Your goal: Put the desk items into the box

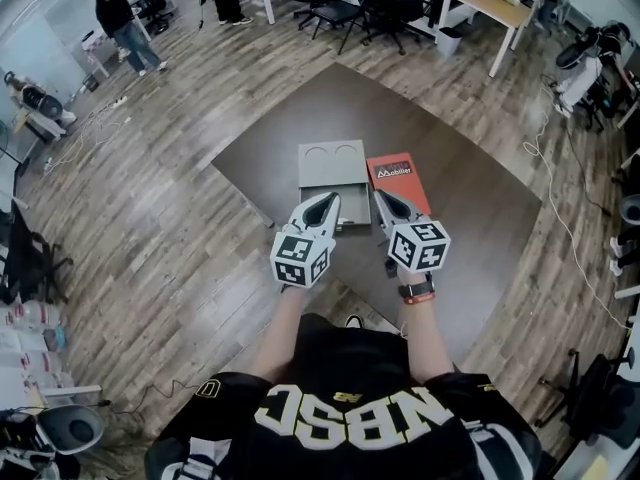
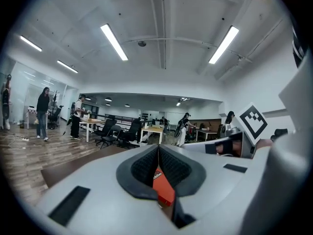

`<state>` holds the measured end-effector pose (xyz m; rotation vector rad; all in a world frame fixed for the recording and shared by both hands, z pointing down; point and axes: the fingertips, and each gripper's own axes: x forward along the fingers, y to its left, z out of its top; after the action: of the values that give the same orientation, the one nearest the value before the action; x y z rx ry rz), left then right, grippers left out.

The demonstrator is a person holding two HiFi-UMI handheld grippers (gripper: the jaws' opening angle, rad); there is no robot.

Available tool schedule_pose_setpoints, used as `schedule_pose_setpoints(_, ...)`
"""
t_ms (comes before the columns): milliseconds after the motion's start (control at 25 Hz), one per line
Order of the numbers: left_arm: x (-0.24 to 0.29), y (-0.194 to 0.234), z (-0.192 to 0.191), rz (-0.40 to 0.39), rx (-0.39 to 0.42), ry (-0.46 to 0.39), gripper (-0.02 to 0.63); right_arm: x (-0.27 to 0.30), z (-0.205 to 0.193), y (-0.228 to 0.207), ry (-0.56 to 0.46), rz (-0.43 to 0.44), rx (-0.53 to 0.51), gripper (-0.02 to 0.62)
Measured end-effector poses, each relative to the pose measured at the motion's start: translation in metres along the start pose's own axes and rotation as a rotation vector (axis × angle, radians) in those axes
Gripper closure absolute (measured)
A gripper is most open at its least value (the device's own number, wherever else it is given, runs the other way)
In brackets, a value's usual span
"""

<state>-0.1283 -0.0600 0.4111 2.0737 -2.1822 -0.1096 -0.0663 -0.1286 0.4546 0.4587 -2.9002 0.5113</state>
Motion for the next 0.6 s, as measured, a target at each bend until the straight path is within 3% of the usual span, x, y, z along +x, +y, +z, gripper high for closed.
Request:
schedule_pose_setpoints(280, 0.052, 0.003, -0.016, -0.172, 0.006, 0.057, 0.591, 0.011, -0.008, -0.031, -0.006, -0.127, 0.065, 0.586)
schedule_pose_setpoints(600, 0.128, -0.049, -0.052, -0.415, 0.003, 0.172, 0.59, -0.025, -0.028, -0.11, 0.039, -0.363, 0.178, 0.586)
